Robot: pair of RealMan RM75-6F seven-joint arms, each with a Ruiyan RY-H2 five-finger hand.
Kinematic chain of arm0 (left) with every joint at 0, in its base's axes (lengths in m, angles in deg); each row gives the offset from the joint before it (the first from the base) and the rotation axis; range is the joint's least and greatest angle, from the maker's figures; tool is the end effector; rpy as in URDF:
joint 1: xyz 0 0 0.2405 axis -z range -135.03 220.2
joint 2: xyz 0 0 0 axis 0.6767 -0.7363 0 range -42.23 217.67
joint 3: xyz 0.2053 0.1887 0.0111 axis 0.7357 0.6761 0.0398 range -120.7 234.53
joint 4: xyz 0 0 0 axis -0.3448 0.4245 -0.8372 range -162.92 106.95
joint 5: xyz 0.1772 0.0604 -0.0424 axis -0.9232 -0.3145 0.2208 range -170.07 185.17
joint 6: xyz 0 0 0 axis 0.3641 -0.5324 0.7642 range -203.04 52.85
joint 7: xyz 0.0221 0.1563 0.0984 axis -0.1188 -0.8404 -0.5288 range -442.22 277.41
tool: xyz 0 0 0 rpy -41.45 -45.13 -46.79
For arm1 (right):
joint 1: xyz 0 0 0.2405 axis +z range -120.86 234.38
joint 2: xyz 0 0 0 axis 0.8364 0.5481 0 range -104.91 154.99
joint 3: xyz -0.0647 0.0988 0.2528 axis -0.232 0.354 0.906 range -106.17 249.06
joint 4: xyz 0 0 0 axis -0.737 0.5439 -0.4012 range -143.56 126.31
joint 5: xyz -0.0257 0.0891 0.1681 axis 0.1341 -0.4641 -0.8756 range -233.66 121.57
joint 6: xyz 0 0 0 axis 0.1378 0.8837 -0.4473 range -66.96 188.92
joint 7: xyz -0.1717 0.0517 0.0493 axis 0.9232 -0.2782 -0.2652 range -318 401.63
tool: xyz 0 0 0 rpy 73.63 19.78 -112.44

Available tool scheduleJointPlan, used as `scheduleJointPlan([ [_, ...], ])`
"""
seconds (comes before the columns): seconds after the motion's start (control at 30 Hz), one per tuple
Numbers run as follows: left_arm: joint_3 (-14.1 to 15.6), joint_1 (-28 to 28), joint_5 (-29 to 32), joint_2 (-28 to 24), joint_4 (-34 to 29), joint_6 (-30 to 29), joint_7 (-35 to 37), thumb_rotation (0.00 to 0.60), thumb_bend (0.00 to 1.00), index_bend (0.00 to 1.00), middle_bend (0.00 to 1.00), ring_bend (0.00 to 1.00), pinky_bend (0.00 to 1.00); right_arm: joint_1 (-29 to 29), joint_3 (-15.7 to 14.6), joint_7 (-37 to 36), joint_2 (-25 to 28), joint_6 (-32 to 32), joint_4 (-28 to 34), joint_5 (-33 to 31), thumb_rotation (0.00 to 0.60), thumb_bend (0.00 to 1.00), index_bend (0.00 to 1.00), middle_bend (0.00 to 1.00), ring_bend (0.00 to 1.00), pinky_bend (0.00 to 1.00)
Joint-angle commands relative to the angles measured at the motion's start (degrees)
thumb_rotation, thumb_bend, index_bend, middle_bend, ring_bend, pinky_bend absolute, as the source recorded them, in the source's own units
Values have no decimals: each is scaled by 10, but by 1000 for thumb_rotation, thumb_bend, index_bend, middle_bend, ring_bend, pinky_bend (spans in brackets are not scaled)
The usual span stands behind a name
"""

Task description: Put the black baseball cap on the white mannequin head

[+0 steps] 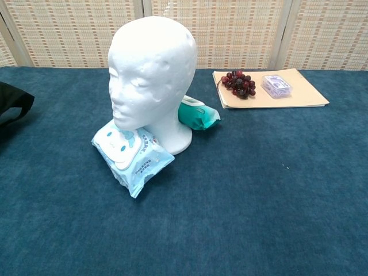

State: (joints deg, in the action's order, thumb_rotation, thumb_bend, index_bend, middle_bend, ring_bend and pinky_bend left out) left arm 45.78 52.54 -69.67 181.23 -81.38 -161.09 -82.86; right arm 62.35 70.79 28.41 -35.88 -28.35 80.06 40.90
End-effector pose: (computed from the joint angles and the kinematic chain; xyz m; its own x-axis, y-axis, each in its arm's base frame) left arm -0.3853 0.2754 0.1116 0.5152 -0.1787 0.8382 0.8543 0.1851 -0.4856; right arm -0.3044 -0.2130 0.1955 0.2980 -0.0214 0.9543 -0.9357 -0.2045 0.2876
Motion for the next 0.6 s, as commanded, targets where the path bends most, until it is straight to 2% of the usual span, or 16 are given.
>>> scheduleJointPlan([
  [0.03, -3, 1, 5, -1, -3, 4, -1, 600, 235, 526, 471, 336, 465, 0, 0, 0, 0, 0, 0, -1, 600, 39, 353, 325, 255, 433],
  [0.33, -9, 4, 15, -1, -8, 12, -2, 600, 352, 535, 471, 337, 465, -1, 1, -3, 1, -1, -1, -1, 600, 39, 353, 325, 255, 433],
  [0.6, -14, 3, 18, 1, -8, 3, 4, 600, 361, 534, 471, 337, 466, -1, 0, -4, 1, -3, -1, 1, 600, 39, 353, 325, 255, 433],
])
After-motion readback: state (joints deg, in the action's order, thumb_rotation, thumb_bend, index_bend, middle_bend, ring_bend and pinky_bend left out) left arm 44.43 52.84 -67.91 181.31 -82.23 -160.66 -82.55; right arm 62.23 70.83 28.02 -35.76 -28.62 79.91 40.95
